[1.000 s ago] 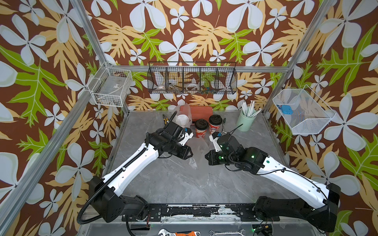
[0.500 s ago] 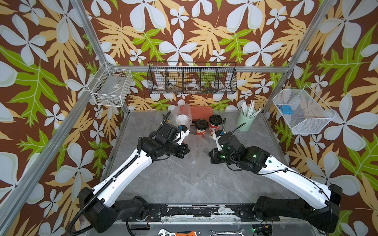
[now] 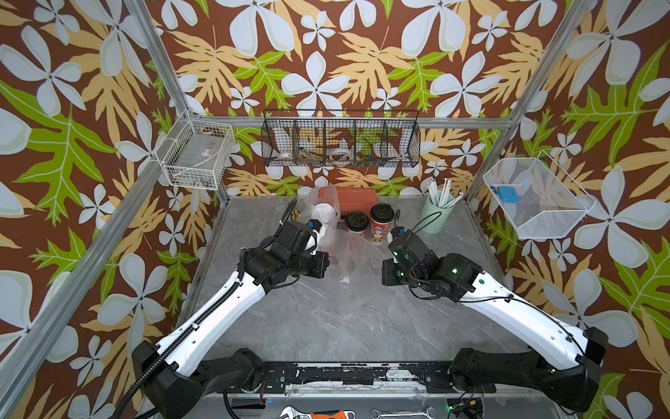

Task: Pack milk tea into plastic carrier bags
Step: Adjust the plastic carrier bag at the center of the board, then pick up the milk tea cup at the center of the board.

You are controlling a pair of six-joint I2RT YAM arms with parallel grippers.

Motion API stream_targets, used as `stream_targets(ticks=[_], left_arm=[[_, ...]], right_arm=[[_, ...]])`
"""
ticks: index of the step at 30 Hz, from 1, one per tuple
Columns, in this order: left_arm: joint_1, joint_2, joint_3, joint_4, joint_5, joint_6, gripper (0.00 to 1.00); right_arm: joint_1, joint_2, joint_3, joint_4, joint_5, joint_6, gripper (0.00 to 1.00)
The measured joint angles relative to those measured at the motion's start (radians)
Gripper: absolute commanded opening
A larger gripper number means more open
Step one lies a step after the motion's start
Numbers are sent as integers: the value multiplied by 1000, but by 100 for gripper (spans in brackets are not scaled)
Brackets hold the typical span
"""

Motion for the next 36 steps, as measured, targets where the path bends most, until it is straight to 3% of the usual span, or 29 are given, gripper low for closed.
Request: stream_targets(ticks=[5, 11, 17, 24, 36], left_arm=[[0, -4, -7, 5, -3, -8, 0], [0, -16, -68, 90, 100, -52, 0], [0, -34, -92, 131, 130, -74, 0], [0, -53, -112, 165, 142, -83, 0], [0, -62, -173, 182, 145, -77, 0]], right_arm=[[0, 10, -2, -26, 8, -9, 1], [0, 11, 12, 20, -79, -14, 24], [-1, 24, 81, 36, -119, -25, 43], [-31, 24, 163, 35, -130, -48, 48], [-185, 60, 214, 32, -135, -132, 48]])
